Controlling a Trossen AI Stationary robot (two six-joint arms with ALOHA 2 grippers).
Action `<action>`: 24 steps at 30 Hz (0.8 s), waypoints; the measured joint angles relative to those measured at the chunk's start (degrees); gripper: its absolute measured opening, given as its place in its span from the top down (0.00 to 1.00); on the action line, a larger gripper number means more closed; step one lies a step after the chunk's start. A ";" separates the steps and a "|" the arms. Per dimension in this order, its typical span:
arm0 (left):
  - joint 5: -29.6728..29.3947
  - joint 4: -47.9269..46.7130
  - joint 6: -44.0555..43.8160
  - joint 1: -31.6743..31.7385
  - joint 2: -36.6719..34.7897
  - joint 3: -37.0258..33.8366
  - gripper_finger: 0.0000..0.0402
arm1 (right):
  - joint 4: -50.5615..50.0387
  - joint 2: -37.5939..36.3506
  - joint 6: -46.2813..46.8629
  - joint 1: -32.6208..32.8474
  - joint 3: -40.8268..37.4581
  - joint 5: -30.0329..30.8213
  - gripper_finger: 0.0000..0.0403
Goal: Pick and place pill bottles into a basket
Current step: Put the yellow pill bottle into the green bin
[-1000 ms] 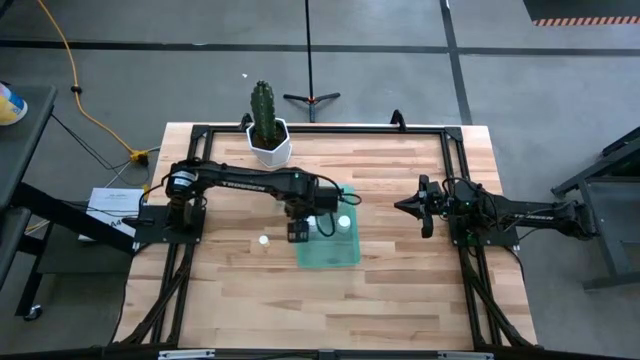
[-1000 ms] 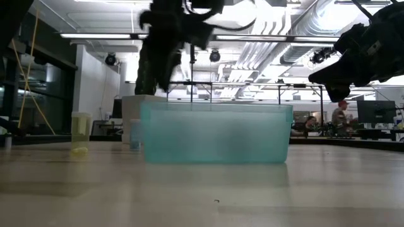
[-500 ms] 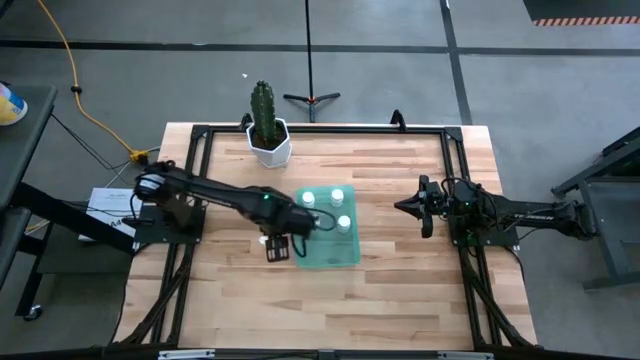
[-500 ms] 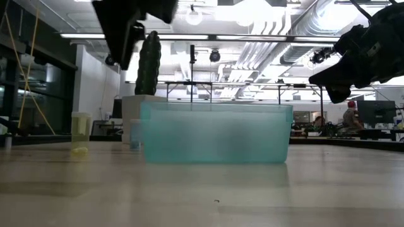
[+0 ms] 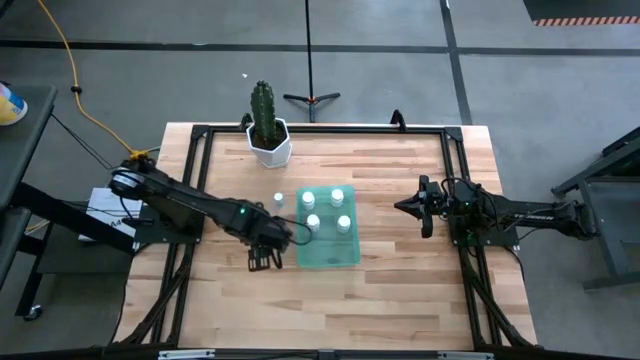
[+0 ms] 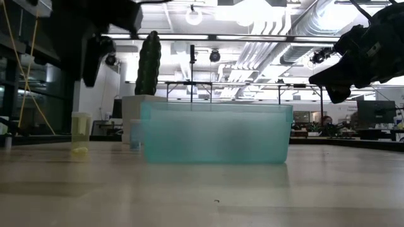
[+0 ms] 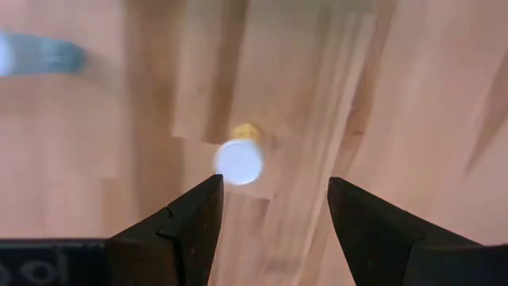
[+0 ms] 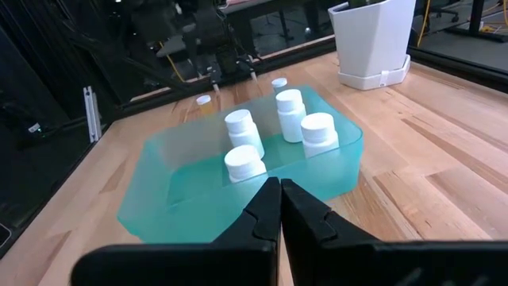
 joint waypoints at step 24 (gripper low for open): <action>-3.95 9.36 5.50 0.09 -0.03 -7.90 0.35 | -0.04 0.00 0.96 -0.01 -0.01 0.26 1.00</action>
